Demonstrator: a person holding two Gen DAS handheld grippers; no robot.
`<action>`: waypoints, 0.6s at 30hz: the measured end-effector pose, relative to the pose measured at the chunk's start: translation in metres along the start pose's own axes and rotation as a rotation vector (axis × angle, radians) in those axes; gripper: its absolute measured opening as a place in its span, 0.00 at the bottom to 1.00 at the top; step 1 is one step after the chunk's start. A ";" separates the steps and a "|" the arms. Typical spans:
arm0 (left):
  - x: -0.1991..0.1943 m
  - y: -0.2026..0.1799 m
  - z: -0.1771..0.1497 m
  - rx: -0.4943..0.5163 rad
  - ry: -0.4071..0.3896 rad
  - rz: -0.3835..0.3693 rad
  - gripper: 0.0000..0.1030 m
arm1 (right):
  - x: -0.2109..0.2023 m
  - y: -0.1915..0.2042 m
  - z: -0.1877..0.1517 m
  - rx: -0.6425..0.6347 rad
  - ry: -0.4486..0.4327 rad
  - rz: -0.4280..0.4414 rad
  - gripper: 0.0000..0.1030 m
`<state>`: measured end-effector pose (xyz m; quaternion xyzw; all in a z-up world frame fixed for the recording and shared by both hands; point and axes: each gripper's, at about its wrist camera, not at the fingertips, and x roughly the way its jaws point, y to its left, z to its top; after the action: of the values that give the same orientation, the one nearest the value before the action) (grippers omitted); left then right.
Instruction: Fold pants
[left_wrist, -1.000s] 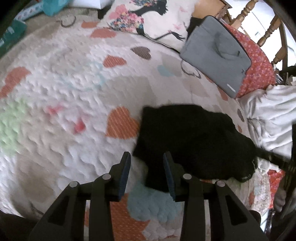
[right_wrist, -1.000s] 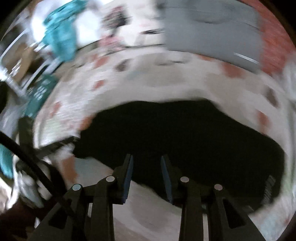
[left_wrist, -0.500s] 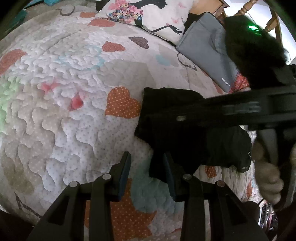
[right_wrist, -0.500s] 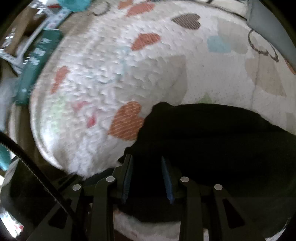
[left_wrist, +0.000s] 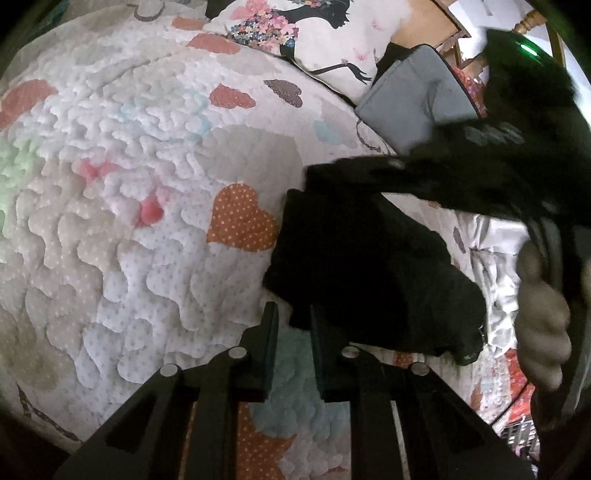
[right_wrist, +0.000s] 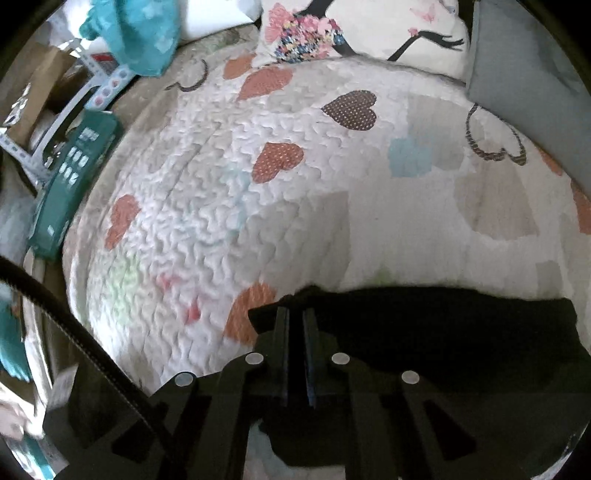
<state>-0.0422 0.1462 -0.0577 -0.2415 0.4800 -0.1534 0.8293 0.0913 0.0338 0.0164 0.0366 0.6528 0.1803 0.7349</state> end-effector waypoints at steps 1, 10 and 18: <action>0.000 0.000 0.000 0.002 -0.004 0.010 0.16 | 0.009 0.001 0.002 -0.002 0.022 -0.005 0.09; -0.008 0.016 0.010 -0.052 -0.031 0.000 0.16 | 0.024 0.007 0.009 -0.089 0.135 -0.126 0.73; -0.016 0.024 0.006 -0.053 -0.050 0.039 0.16 | 0.074 0.020 0.009 -0.112 0.234 -0.324 0.71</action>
<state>-0.0443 0.1754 -0.0574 -0.2579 0.4674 -0.1183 0.8373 0.1015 0.0772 -0.0467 -0.1312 0.7199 0.0988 0.6744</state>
